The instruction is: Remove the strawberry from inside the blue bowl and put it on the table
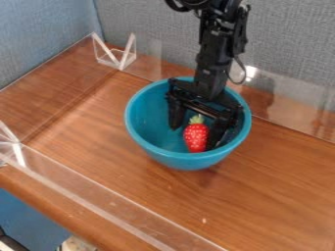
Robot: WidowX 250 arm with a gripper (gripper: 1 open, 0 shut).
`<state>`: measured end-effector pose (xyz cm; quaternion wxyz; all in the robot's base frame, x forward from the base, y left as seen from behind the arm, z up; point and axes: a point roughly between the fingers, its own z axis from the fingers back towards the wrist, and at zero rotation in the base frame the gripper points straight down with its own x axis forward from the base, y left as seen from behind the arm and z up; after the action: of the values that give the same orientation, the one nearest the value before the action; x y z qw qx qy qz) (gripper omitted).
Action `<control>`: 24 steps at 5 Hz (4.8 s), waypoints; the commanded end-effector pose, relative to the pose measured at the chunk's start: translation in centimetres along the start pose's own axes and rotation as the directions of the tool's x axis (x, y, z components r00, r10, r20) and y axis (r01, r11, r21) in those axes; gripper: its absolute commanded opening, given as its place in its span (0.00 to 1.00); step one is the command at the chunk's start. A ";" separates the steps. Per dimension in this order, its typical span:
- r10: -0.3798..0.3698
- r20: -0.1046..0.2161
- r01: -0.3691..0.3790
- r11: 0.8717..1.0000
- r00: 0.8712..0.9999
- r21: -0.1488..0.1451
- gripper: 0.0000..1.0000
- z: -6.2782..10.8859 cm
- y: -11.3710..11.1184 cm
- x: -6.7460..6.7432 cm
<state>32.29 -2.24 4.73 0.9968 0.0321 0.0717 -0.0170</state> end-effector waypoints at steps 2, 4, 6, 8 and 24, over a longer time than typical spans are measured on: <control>0.027 0.066 -0.027 1.000 0.997 -0.001 1.00 2.0 0.9 0.7; 0.027 0.086 -0.027 1.000 0.996 0.000 0.00 2.5 0.7 0.2; 0.030 0.127 -0.029 1.000 0.991 -0.008 0.00 4.8 1.0 -0.9; 0.027 0.170 -0.025 1.000 0.985 -0.010 0.00 7.0 1.3 -2.0; 0.254 0.134 -0.265 0.962 0.958 0.067 0.00 3.5 13.3 -4.8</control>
<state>27.75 10.85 8.26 0.9903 0.0778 0.0321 0.1109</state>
